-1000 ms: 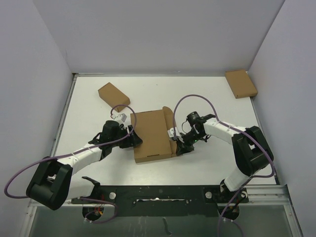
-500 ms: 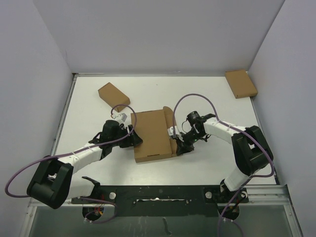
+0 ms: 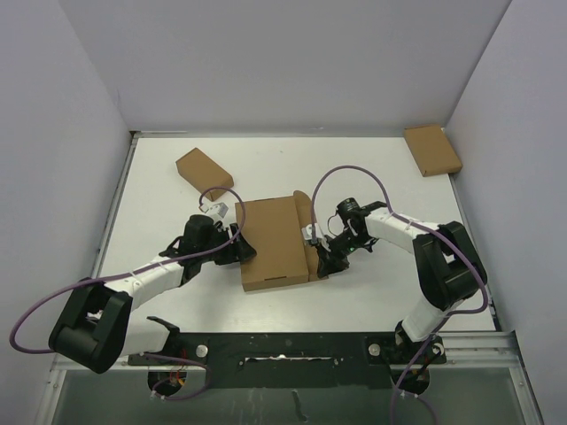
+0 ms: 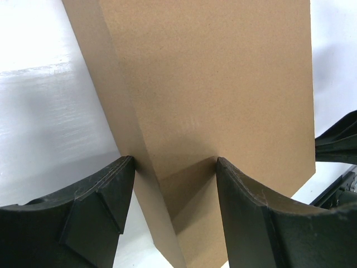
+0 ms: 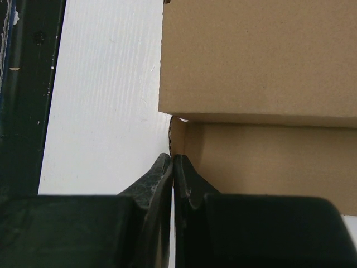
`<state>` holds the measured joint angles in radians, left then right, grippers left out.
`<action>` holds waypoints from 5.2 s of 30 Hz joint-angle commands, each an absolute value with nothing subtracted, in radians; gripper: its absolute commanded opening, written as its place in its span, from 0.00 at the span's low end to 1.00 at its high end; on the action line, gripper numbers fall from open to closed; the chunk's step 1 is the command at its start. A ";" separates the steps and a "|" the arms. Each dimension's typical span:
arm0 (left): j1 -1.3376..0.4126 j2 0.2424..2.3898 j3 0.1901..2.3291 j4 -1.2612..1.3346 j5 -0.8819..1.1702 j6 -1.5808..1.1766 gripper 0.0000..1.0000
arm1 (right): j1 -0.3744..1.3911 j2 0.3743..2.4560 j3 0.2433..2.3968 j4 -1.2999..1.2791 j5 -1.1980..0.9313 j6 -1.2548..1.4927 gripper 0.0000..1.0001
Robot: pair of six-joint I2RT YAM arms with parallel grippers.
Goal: Fold the paper box
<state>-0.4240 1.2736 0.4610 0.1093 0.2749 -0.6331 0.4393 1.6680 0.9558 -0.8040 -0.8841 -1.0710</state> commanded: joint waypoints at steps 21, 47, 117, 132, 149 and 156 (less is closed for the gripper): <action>-0.419 1.320 0.487 0.008 0.252 -0.587 0.53 | 0.570 1.572 1.035 -0.780 -0.868 -0.909 0.00; -0.385 1.315 0.474 -0.014 0.233 -0.597 0.52 | 0.566 1.608 0.961 -0.823 -0.804 -1.054 0.00; -0.406 0.907 0.606 -0.379 0.272 -0.641 0.33 | 0.276 1.561 1.198 -0.559 -0.814 -0.664 0.01; -0.682 0.875 0.436 -0.396 0.281 -0.830 0.12 | 0.334 2.150 1.847 -0.609 -0.692 -0.682 0.00; -0.576 1.108 0.487 -0.254 0.139 -0.737 0.18 | 0.402 2.181 1.816 -0.691 -0.728 -0.872 0.00; -0.483 1.161 0.540 -0.224 0.153 -0.671 0.19 | 0.365 2.061 1.651 -0.728 -0.727 -0.895 0.00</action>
